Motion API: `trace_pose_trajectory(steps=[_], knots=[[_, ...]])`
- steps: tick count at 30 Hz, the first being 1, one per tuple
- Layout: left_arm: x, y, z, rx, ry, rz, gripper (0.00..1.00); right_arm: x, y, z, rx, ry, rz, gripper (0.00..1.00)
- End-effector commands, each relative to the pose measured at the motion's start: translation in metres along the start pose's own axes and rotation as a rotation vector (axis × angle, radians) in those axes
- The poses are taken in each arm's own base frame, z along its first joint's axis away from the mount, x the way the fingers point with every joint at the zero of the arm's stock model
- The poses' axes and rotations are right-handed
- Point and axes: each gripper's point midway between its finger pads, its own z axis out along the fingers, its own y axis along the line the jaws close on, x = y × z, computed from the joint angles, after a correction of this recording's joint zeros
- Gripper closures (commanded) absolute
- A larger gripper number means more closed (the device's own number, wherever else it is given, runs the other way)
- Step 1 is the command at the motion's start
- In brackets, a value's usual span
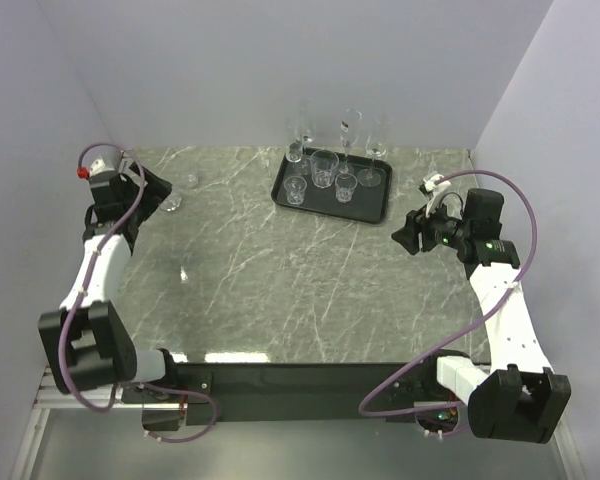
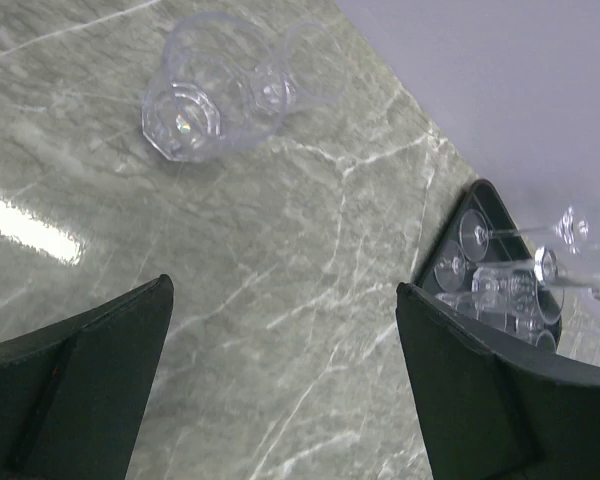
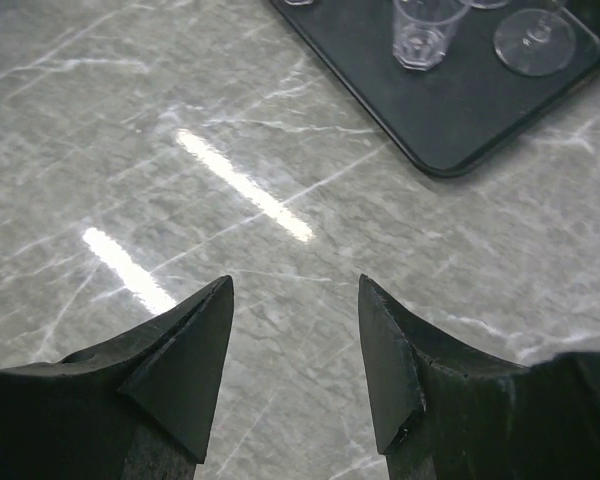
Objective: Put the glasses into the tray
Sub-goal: Grab a glass with a robot arm
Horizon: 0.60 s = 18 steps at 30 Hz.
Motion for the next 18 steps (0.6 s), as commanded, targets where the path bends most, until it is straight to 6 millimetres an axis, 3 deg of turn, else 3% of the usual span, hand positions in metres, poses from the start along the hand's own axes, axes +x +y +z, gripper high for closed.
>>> trace_pose_trajectory(steps=[1,6,8,10,11,15,18], knots=[[-0.024,-0.019,0.011,0.053,-0.001,-0.066,0.01,-0.008,0.013,0.000,-0.081,-0.042,-0.019,0.40],[-0.020,-0.007,0.043,-0.009,0.067,-0.135,0.03,-0.009,0.013,-0.002,-0.079,-0.038,-0.026,0.40],[-0.010,0.008,0.057,-0.072,0.109,-0.158,0.07,-0.009,0.014,-0.002,-0.081,-0.038,-0.028,0.40],[-0.017,0.012,0.065,-0.122,0.105,-0.177,0.07,-0.010,0.014,-0.003,-0.079,-0.042,-0.034,0.40],[-0.007,0.024,0.073,-0.171,0.138,-0.185,0.07,-0.009,0.014,-0.003,-0.079,-0.042,-0.035,0.40],[-0.012,0.036,0.088,-0.262,0.142,-0.212,0.09,-0.010,0.015,-0.004,-0.080,-0.045,-0.039,0.40],[-0.009,0.049,0.101,-0.352,0.170,-0.236,0.17,-0.010,0.015,-0.004,-0.080,-0.043,-0.038,0.40]])
